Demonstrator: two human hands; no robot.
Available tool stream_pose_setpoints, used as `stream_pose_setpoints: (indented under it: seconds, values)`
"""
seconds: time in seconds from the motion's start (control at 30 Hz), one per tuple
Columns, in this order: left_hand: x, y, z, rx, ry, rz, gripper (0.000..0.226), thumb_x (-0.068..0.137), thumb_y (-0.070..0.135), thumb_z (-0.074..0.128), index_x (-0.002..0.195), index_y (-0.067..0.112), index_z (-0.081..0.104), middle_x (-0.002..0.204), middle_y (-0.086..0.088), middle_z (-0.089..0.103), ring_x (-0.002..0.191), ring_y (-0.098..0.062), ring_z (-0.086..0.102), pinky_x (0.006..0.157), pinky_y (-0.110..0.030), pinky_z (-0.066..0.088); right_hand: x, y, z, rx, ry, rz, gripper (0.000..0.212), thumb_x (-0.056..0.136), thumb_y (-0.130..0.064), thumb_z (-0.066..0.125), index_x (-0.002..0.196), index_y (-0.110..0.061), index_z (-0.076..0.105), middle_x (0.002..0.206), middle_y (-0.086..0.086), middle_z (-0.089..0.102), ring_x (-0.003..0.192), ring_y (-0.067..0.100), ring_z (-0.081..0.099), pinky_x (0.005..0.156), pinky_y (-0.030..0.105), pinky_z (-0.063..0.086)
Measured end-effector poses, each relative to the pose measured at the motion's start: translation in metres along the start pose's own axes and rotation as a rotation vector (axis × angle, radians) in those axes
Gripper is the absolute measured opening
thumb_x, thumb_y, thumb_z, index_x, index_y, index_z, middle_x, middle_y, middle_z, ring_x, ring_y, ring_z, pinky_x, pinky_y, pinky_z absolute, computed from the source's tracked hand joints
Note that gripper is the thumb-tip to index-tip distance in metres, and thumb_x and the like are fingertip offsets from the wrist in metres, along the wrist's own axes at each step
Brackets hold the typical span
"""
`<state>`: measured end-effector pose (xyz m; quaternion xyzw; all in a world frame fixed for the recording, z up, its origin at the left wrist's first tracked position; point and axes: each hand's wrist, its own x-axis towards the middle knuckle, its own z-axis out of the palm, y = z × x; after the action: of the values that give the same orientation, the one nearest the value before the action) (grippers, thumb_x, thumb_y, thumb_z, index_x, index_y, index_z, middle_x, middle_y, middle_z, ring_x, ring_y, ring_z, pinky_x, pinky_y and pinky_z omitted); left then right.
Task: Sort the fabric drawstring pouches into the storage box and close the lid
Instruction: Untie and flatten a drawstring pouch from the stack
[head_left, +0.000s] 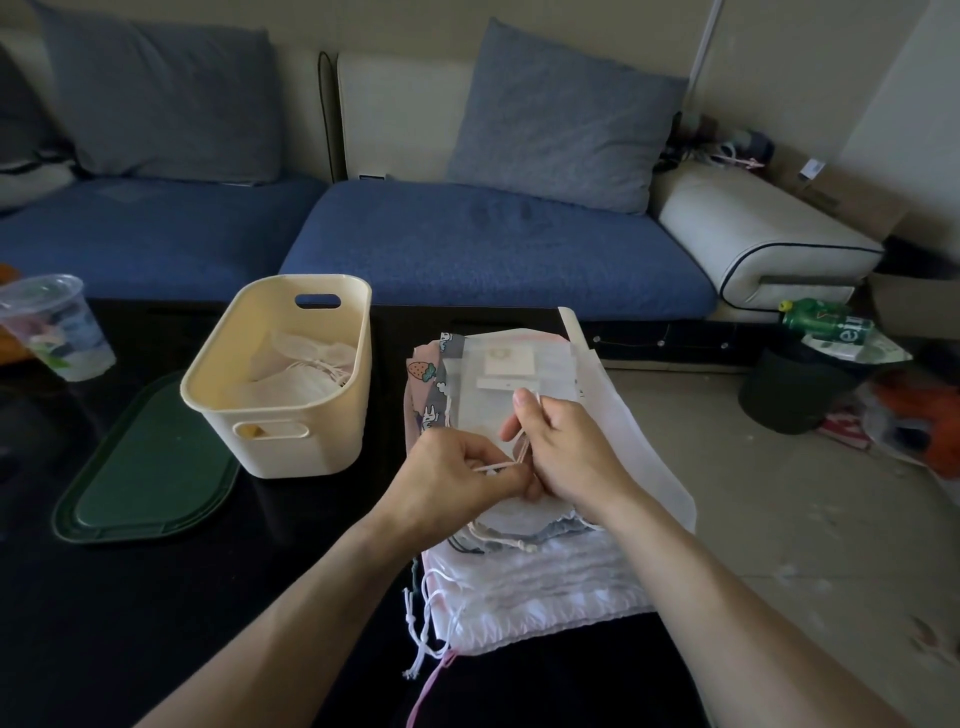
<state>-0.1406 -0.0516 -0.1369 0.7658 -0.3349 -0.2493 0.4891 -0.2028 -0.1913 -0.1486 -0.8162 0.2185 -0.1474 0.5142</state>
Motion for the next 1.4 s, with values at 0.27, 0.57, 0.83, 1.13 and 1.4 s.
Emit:
stream_pose_setpoints:
  seconds: [0.27, 0.57, 0.83, 1.13, 1.4]
  values:
    - [0.000, -0.011, -0.003, 0.495, 0.265, 0.105, 0.033, 0.057, 0.056, 0.063, 0.066, 0.024, 0.061, 0.059, 0.009, 0.061, 0.061, -0.010, 0.059, 0.057, -0.034, 0.051, 0.000, 0.000, 0.012, -0.125, -0.018, -0.026, 0.049, 0.108, -0.039, 0.033, 0.073, -0.020, 0.062, 0.051, -0.002, 0.061, 0.047, 0.009, 0.059, 0.066, 0.032, 0.050]
    - [0.003, -0.024, 0.002, 0.621, 0.371, 0.599, 0.016, 0.080, 0.030, 0.064, 0.092, 0.029, 0.075, 0.066, 0.008, 0.070, 0.056, -0.011, 0.065, 0.046, -0.032, 0.051, 0.003, -0.003, 0.009, -0.121, -0.006, 0.091, 0.051, 0.108, -0.034, 0.032, 0.069, -0.016, 0.058, 0.045, -0.005, 0.057, 0.039, 0.009, 0.054, 0.054, 0.024, 0.038]
    - [0.003, -0.018, -0.006, 0.225, -0.015, 0.255, 0.018, 0.095, 0.018, 0.062, 0.090, 0.018, 0.079, 0.065, 0.004, 0.069, 0.057, -0.013, 0.060, 0.059, -0.033, 0.051, 0.004, 0.001, -0.003, 0.014, -0.145, 0.249, 0.035, 0.097, -0.048, 0.059, 0.102, -0.013, 0.064, 0.058, -0.001, 0.057, 0.051, 0.011, 0.052, 0.064, 0.030, 0.041]
    - [0.008, -0.010, -0.018, -0.470, -0.135, -0.320, 0.025, 0.093, 0.008, 0.055, 0.071, 0.005, 0.066, 0.055, 0.001, 0.013, 0.049, -0.013, 0.010, 0.050, -0.028, 0.009, 0.003, -0.004, -0.015, 0.222, -0.141, 0.112, 0.080, 0.072, -0.035, 0.088, 0.139, -0.025, 0.045, 0.116, 0.000, 0.060, 0.090, 0.017, 0.071, 0.075, 0.033, 0.054]
    - [0.011, -0.016, -0.018, -0.473, 0.033, -0.190, 0.031, 0.094, 0.012, 0.060, 0.066, 0.008, 0.072, 0.051, 0.000, 0.025, 0.046, -0.011, 0.021, 0.044, -0.023, 0.018, -0.008, -0.003, -0.017, -0.118, -0.118, -0.221, 0.020, 0.070, -0.032, 0.091, 0.081, -0.033, 0.074, 0.113, -0.015, 0.066, 0.109, -0.003, 0.060, 0.083, 0.015, 0.042]
